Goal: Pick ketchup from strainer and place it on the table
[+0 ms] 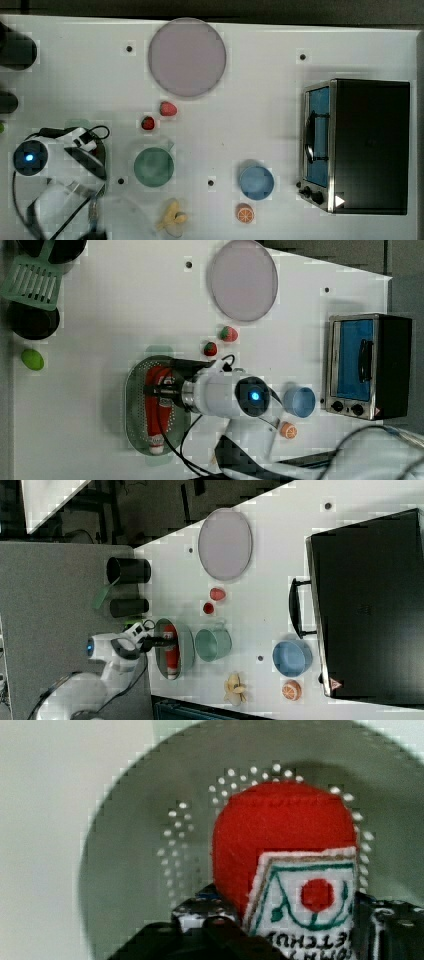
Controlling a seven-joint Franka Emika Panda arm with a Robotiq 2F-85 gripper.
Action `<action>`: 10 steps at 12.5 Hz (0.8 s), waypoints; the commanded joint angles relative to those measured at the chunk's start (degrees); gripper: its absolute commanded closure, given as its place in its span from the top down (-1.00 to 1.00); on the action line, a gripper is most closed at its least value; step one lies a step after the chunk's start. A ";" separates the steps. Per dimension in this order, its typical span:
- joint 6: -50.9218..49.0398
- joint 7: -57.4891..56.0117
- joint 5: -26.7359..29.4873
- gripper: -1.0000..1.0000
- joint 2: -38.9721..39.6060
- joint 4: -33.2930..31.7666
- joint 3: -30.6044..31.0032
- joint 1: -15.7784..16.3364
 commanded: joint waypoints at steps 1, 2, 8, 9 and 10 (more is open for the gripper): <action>-4.44 2.58 6.89 0.18 -10.40 1.07 5.83 -3.18; -6.37 1.94 9.23 0.18 -13.17 1.45 6.89 -4.60; -21.72 -15.08 20.34 0.18 -21.50 8.46 7.51 -11.84; -25.38 -18.42 22.53 0.18 -21.48 10.13 6.95 -13.49; -28.30 -21.41 23.24 0.18 -21.52 11.64 6.16 -15.23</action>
